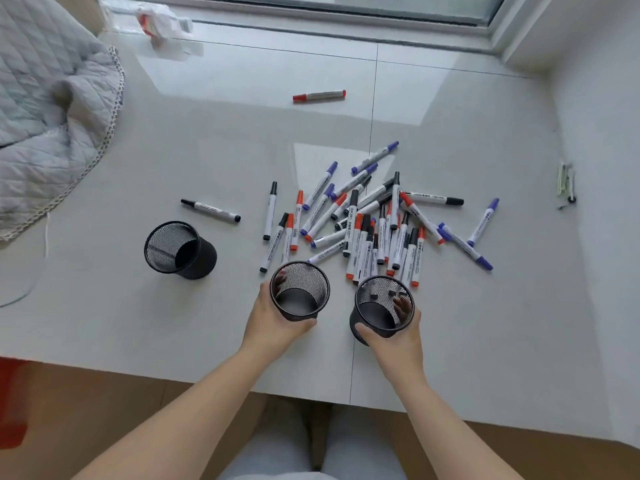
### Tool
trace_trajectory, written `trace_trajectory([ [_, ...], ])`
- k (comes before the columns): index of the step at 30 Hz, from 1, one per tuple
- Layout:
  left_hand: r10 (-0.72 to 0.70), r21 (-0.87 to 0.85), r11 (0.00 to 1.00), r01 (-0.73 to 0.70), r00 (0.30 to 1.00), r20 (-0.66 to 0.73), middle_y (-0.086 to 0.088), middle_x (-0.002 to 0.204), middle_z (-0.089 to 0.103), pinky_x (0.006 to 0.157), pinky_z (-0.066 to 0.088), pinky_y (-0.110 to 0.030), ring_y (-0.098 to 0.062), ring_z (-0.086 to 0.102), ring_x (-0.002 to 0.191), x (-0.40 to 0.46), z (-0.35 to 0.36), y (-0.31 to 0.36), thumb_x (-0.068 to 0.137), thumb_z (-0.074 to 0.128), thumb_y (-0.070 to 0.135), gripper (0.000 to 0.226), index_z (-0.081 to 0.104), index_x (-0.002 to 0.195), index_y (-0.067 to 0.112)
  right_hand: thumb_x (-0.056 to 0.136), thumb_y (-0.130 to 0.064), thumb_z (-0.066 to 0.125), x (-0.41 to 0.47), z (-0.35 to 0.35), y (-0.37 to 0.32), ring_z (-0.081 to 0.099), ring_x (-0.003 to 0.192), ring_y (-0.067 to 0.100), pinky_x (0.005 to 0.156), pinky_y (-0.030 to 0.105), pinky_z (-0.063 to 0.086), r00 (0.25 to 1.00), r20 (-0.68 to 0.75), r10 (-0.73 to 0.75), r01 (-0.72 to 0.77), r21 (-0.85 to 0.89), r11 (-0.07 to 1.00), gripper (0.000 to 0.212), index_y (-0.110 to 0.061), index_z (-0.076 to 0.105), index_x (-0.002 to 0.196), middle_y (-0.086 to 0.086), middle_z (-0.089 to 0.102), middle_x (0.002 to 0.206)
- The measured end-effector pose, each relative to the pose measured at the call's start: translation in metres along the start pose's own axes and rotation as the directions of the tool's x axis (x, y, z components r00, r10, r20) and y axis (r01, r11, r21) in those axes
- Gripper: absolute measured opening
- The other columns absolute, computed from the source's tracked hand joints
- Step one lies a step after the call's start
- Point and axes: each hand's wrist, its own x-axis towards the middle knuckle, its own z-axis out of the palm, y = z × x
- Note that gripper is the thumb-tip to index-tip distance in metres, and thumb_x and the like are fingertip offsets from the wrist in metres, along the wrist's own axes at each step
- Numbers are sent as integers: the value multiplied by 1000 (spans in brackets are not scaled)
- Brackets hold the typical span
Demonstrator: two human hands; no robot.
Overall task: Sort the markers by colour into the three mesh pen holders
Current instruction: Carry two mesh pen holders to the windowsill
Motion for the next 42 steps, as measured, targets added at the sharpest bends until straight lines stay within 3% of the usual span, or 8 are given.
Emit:
trace_trajectory([
  [7, 37, -70, 997, -38, 999, -21, 10, 121, 54, 87, 40, -22, -11, 53, 109, 16, 3, -19, 47, 85, 36, 90, 37, 122, 31, 55, -30, 87, 14, 22, 8, 51, 103, 5, 86, 19, 39, 997, 5, -79, 79, -8, 997, 84, -35, 36, 121, -19, 51, 112],
  [13, 129, -151, 978, -141, 988, -88, 11, 122, 54, 89, 41, -20, -7, 53, 109, 26, 18, -30, 46, 87, 38, 90, 36, 120, 43, 55, -24, 88, 32, 35, 12, 48, 97, -22, 79, -6, 34, 972, -37, -233, 234, 17, 972, 82, -64, 35, 104, -39, 50, 102],
  [17, 199, -181, 957, -228, 966, -162, 21, 116, 54, 84, 40, -8, 4, 52, 105, 32, 30, -39, 43, 82, 50, 84, 28, 105, 67, 55, -26, 88, 44, 41, 22, 47, 99, -23, 82, -7, 31, 941, -68, -331, 333, 16, 943, 81, -56, 37, 111, -34, 50, 107],
  [21, 269, -208, 925, -319, 934, -233, 29, 113, 49, 83, 35, 2, 12, 49, 104, 41, 44, -54, 45, 81, 47, 89, 32, 119, 44, 52, -39, 81, 54, 49, 35, 46, 106, -6, 87, -7, 26, 900, -91, -427, 428, -3, 904, 87, -21, 42, 127, -13, 51, 117],
  [24, 328, -192, 903, -384, 905, -270, 29, 112, 47, 85, 32, 4, 11, 48, 103, 47, 50, -62, 46, 79, 50, 89, 33, 121, 37, 53, -43, 78, 59, 54, 43, 43, 104, -10, 88, -7, 24, 861, -102, -498, 501, 3, 865, 86, -18, 43, 127, -12, 50, 116],
  [29, 404, -177, 863, -473, 857, -321, 16, 118, 54, 88, 35, 0, 9, 50, 107, 48, 50, -72, 45, 79, 52, 87, 35, 119, 40, 53, -52, 75, 56, 66, 52, 46, 105, -16, 91, -1, 29, 784, -135, -605, 614, 26, 789, 78, -39, 38, 121, -24, 50, 112],
  [34, 408, -204, 828, -523, 810, -421, 23, 114, 54, 90, 36, -3, 14, 50, 107, 34, 38, -94, 43, 78, 53, 79, 36, 110, 51, 53, -47, 80, 39, 78, 54, 54, 115, 5, 97, 41, 48, 760, -114, -640, 650, 132, 748, 76, -44, 42, 119, -15, 57, 118],
  [42, 300, -192, 857, -479, 765, -570, 13, 116, 57, 89, 37, -15, -2, 54, 107, 9, -26, -159, 50, 82, 42, 78, 42, 117, 36, 50, -50, 77, -12, 144, 32, 57, 108, 10, 97, 41, 47, 758, 66, -649, 629, 187, 755, 74, -37, 43, 115, -12, 59, 114],
])
